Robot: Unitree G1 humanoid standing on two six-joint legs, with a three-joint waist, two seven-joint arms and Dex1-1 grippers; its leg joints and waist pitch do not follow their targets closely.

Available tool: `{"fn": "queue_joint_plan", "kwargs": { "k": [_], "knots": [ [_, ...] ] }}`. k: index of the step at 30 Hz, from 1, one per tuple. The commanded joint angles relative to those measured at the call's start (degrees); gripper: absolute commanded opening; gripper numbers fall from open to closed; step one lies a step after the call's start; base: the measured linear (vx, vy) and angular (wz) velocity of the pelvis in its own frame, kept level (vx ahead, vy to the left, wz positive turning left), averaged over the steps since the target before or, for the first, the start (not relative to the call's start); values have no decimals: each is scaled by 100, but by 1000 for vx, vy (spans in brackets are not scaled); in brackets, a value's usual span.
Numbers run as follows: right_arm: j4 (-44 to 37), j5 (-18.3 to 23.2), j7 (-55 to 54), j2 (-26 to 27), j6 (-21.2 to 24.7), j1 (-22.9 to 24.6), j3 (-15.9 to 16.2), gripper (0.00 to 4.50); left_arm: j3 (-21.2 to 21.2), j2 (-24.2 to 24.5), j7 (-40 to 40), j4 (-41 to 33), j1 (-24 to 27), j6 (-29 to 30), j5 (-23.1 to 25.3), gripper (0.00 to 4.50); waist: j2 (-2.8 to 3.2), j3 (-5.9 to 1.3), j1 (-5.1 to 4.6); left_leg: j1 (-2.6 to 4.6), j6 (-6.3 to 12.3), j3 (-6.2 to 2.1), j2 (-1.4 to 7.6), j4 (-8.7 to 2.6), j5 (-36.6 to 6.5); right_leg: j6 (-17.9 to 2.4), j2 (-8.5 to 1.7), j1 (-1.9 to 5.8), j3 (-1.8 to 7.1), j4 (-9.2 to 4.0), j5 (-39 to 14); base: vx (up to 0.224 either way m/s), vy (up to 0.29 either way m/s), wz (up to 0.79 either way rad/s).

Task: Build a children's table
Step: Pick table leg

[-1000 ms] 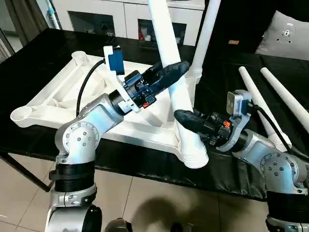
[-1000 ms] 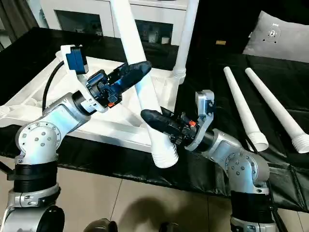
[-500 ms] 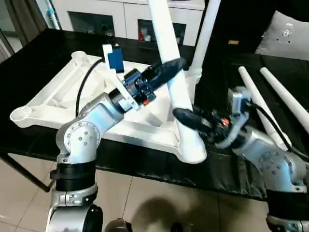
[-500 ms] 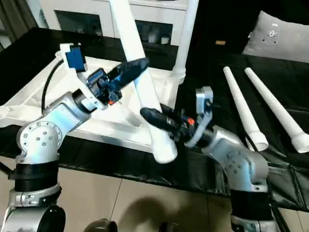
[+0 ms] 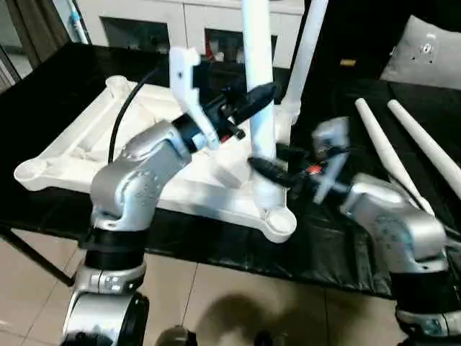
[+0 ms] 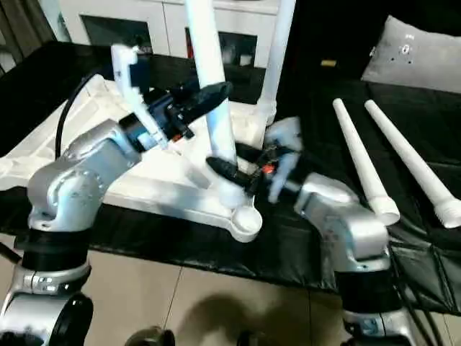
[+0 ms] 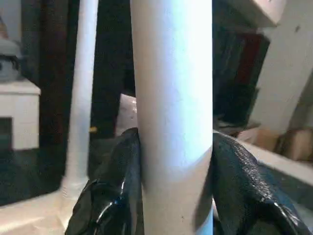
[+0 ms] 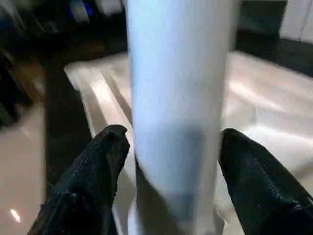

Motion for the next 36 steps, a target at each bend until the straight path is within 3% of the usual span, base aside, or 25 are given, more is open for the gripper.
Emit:
{"fn": "queue_joint_plan", "kwargs": {
  "k": [1,13,18,26,29,36],
  "knots": [
    [80,-118,-349,143,123,-53,-31,319,-172,18,88,-89,-42,-100,215,176,-82,-470,-7,50,269,-94,282,-351,-489,-553,-516,346,348,-380,-1797,0,0,0],
    [138,-343,-854,555,-266,-65,-13,224,-438,122,123,-1,-1,-214,588,176,-57,-478,-21,63,225,-96,297,-356,-526,-667,-508,350,351,-343,-1514,0,0,0],
    [211,-726,-891,467,-554,0,242,194,-449,127,153,20,7,-251,677,176,-59,-486,-16,56,206,-94,296,-350,-488,-685,-512,353,354,-326,-1431,0,0,0],
    [302,-313,-883,686,-269,-36,-36,189,-372,99,265,119,-6,-199,707,176,-51,-485,-27,57,266,-95,295,-348,-522,-744,-508,357,356,-327,-1393,0,0,0],
    [322,-205,-780,698,-264,-76,-145,189,-490,255,158,178,57,-299,884,246,-43,-491,-17,60,254,-95,291,-346,-544,-721,-509,358,357,-331,-1437,0,0,0],
    [365,17,-309,506,-380,-63,-216,188,-517,476,-248,349,265,-403,827,288,-29,-492,-13,62,236,-101,299,-349,-553,-728,-508,360,353,-323,-1395,0,0,0]
  ]
}}
